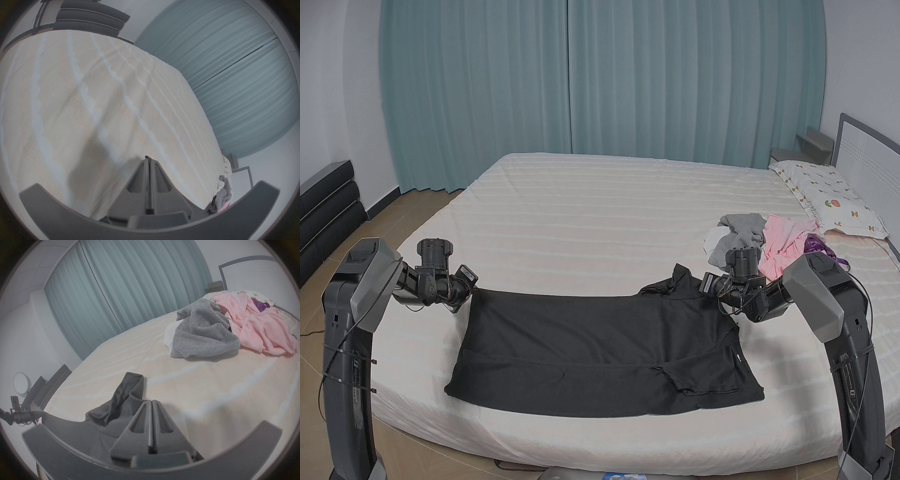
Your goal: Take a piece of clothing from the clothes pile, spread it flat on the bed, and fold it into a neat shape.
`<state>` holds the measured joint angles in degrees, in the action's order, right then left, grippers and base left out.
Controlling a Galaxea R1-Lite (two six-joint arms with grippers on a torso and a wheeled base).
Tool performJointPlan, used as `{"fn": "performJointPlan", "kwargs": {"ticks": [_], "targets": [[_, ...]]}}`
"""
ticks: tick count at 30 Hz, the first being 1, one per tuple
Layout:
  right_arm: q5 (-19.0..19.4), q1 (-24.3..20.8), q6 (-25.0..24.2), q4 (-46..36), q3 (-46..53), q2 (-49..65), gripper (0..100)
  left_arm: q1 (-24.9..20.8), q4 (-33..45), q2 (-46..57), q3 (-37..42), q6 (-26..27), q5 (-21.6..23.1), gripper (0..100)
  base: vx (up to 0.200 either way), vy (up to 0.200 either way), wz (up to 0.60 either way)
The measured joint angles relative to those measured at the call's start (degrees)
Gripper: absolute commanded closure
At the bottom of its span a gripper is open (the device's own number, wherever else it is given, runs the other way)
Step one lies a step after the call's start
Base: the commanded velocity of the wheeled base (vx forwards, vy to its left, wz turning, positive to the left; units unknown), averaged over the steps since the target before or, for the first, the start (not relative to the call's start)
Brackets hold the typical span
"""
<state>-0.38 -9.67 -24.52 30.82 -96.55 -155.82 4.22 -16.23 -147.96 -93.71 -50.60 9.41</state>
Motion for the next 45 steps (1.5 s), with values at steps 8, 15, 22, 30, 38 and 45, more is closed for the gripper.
{"fn": "performJointPlan", "kwargs": {"ticks": [8, 15, 22, 30, 38, 45], "targets": [[0.17, 0.44, -3.45, 0.0, 0.9, 2.29, 100, -0.01, -0.02, 0.68, 0.18, -0.02, -0.06, 100, 0.0, 0.0, 0.0], [0.69, 1.66, -4.83, 0.38, 4.49, 5.38, 100, 0.05, -0.02, 1.62, -0.09, -0.04, -0.16, 100, 0.0, 0.0, 0.0], [1.5, 2.8, -7.53, 0.52, 6.73, 8.19, 100, 0.05, 0.0, 2.43, 0.07, 0.0, -0.28, 100, 0.0, 0.0, 0.0], [4.73, 3.33, -8.72, 2.18, 11.82, 11.64, 100, 0.21, 0.0, 3.44, 0.88, 0.02, -0.66, 100, 0.0, 0.0, 0.0], [5.39, 4.44, -8.77, 2.79, 15.35, 12.96, 100, 0.18, 0.0, 4.62, 2.67, 0.41, -0.66, 100, 0.0, 0.0, 0.0], [8.58, 5.21, -8.81, 3.04, 19.4, 14.88, 100, 0.16, -0.06, 5.9, 4.73, 0.6, -0.2, 100, 0.0, 0.0, 0.0]]}}
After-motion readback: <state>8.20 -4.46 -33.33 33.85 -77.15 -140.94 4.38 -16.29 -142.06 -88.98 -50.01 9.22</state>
